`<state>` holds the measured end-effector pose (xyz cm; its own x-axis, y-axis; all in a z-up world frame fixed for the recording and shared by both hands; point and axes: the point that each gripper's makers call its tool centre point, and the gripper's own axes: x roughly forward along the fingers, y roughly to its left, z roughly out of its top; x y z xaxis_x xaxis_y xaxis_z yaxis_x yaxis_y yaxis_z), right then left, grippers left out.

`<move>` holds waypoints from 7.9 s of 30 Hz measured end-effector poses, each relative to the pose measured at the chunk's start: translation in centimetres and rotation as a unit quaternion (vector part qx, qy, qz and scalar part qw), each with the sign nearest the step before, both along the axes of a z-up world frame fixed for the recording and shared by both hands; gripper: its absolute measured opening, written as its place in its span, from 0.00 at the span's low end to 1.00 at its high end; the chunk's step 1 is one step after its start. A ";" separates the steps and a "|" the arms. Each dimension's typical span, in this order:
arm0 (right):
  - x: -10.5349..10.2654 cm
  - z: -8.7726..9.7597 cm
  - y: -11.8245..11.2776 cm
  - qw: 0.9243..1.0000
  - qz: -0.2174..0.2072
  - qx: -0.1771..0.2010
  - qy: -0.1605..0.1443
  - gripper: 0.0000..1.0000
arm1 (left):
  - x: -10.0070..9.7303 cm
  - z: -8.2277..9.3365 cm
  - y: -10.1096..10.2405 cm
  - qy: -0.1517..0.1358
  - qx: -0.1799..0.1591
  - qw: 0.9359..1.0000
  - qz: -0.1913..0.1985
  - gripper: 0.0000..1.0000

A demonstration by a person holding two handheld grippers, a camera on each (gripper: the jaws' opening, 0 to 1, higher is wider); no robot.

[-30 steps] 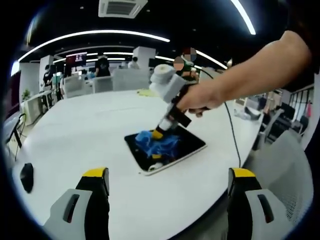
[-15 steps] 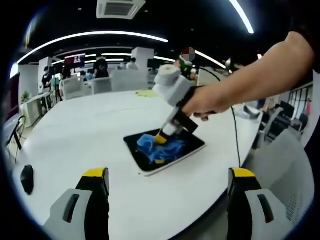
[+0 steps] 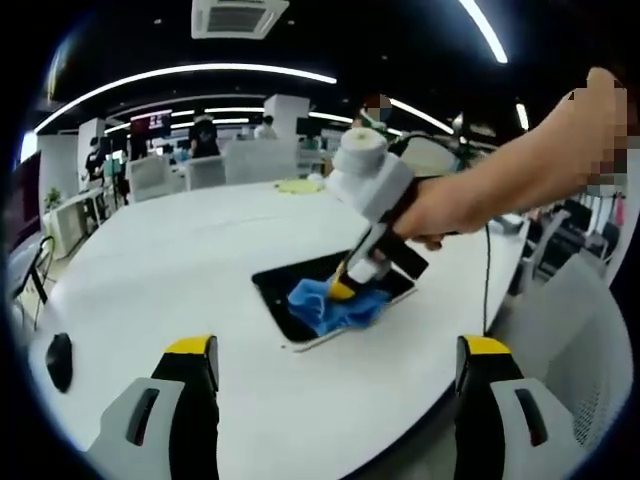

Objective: Wipe the mirror surface with the cleaning cloth until all visible marks leave the cleaned area.

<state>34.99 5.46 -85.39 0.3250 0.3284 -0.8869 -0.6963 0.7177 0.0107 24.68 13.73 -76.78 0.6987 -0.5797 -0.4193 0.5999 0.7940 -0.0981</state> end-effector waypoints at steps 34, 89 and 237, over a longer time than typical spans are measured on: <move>-1.8 0.0 -0.1 1.000 0.004 0.011 0.004 0.01 | 0.2 -0.4 0.6 0.003 0.015 1.000 0.014 0.99; -1.4 0.0 -3.7 0.994 -0.027 0.048 0.096 0.01 | 0.4 -0.3 0.9 -0.006 0.028 0.999 0.019 0.99; 9.9 0.2 -8.0 0.999 0.021 -0.020 0.034 0.01 | 0.6 -0.5 1.4 0.002 0.019 0.999 0.031 0.99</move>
<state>44.94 -2.53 -85.23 0.2497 0.3039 -0.9194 -0.7239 0.6892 0.0312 25.29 15.15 -77.27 0.7308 -0.5188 -0.4435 0.5487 0.8331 -0.0704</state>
